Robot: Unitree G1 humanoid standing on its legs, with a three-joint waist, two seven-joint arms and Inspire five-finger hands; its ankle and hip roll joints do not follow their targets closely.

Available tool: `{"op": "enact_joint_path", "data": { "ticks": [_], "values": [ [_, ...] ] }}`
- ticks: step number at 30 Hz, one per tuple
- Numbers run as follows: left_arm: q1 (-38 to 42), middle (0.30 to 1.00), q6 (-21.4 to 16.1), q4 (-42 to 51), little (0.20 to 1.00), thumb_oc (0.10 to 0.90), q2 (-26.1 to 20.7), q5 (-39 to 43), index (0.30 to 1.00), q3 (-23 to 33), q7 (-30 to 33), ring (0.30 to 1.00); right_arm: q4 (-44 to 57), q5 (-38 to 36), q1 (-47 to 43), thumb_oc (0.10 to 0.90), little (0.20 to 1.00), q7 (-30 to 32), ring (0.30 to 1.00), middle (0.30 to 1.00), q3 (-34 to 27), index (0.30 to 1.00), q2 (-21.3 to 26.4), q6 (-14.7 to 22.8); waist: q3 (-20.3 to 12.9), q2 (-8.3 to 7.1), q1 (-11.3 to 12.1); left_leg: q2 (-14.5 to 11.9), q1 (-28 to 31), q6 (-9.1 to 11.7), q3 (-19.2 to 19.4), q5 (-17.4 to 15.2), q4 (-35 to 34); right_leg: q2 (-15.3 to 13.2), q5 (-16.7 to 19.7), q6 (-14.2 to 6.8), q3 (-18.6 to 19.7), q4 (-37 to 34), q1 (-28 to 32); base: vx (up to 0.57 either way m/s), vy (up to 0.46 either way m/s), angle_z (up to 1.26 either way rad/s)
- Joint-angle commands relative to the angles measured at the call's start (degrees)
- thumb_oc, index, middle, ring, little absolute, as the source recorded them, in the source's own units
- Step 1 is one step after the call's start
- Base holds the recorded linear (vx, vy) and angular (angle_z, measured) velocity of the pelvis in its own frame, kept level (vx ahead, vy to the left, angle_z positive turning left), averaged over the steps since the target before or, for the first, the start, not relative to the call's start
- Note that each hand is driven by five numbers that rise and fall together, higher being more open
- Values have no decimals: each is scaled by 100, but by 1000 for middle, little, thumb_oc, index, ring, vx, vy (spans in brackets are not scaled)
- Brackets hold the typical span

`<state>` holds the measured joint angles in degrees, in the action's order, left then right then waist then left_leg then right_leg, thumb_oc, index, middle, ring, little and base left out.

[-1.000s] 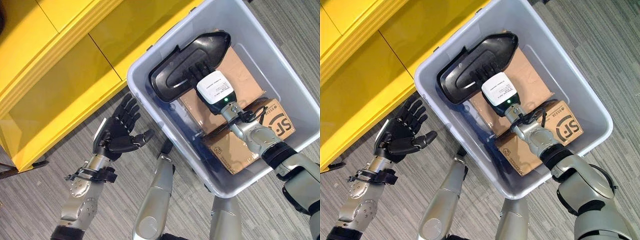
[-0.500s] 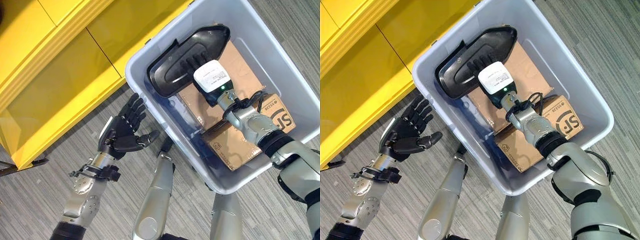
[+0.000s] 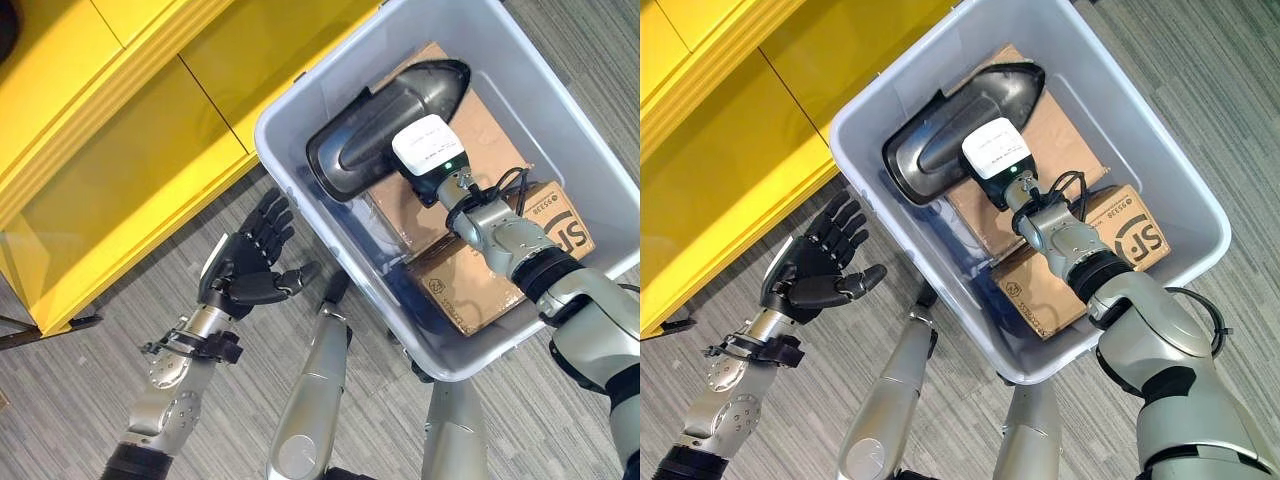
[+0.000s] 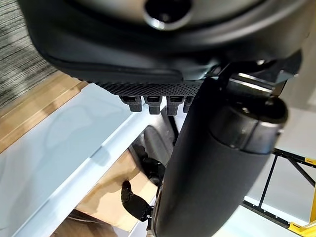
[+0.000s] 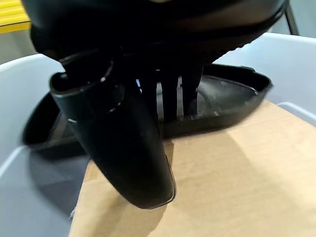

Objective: Move parts from the plastic box to the shelf.

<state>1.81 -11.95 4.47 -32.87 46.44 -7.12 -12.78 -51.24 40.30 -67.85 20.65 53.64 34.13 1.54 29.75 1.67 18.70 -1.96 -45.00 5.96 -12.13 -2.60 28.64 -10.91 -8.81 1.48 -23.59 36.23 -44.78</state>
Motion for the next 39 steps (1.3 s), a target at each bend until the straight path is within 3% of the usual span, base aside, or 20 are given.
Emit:
{"op": "enact_joint_path", "data": {
  "ticks": [1, 13, 18, 25, 27, 28, 34, 36, 39],
  "values": [
    [206, 1000, -614, 530, 1000, 900, -63, -72, 1000, -136, -56, 1000, -822, 4, -201, 400, 300, 260, 300, 300, 132, 300, 109, -643, 5, 377, 264, 158, -98, -420, 498, 1036, -1514, 296, -1189, 64, 400, 1053, 762, -27, 40, 19],
    [407, 1000, -694, 562, 1000, 900, -51, -60, 1000, -316, 28, 1000, -1188, -114, -190, 400, 300, 1003, 300, 300, -28, 300, 77, -571, 5, 398, 170, 171, 219, -433, 565, 1036, -1763, 364, -1034, 18, 417, 543, 1027, -44, 32, 1],
    [466, 1000, -714, 610, 1000, 900, -57, -13, 1000, -295, -34, 1000, -1061, -142, -154, 400, 300, 1520, 300, 300, -168, 300, 63, -306, 5, 330, 97, 160, 648, -435, 611, 1019, -2008, 413, -885, -35, 437, 38, 1396, -57, 25, -3],
    [491, 1000, -570, 754, 1000, 900, -68, 16, 1000, -137, -115, 1000, -438, -619, 13, 400, 300, 1583, 300, 300, -490, 300, 214, 72, 5, 182, -73, 70, 1474, -414, 693, 950, -2319, 466, -575, -107, 533, -774, 2183, -41, 31, -6],
    [476, 1000, -513, 799, 1000, 900, -81, 29, 1000, -83, -118, 1000, -275, -713, 79, 400, 300, 1508, 300, 300, -588, 300, 272, 144, 5, 148, -94, 49, 1658, -406, 706, 942, -2389, 479, -516, -125, 548, -951, 2388, -57, 48, -17],
    [504, 1000, -452, 842, 1000, 900, -86, 6, 1000, -9, -114, 1000, -88, -802, 126, 400, 300, 1432, 300, 300, -720, 300, 333, 233, 5, 160, -98, -23, 1737, -427, 736, 1060, -2448, 526, -318, -113, 496, -1164, 2522, -80, 74, -16],
    [279, 1000, -157, 1009, 1000, 900, -91, -216, 1000, 365, -110, 1000, 1121, -1290, 738, 400, 300, 844, 300, 300, -1394, 300, 697, 440, -38, -50, -237, -131, 2731, -352, 864, 1113, -2912, 518, -26, -254, 600, -2065, 3685, 4, 54, -16],
    [79, 1000, -138, 1056, 1000, 900, -95, -419, 1000, 538, -175, 1000, 1732, -1798, 1240, 400, 300, 309, 300, 300, -1721, 300, 804, 443, -316, -163, -317, -206, 3037, -285, 898, 1203, -3208, 528, 126, -316, 637, -2528, 4097, 83, 101, -12],
    [-287, 1000, 11, 1112, 1000, 900, -76, -716, 1000, 873, -432, 1000, 3028, -2516, 2424, 400, 300, -1018, 300, 300, -2362, 300, 887, 199, -987, -292, -549, -324, 3354, -211, 981, 1293, -3364, 473, 494, -465, 682, -3122, 4648, 138, 183, -24]
  ]
}}
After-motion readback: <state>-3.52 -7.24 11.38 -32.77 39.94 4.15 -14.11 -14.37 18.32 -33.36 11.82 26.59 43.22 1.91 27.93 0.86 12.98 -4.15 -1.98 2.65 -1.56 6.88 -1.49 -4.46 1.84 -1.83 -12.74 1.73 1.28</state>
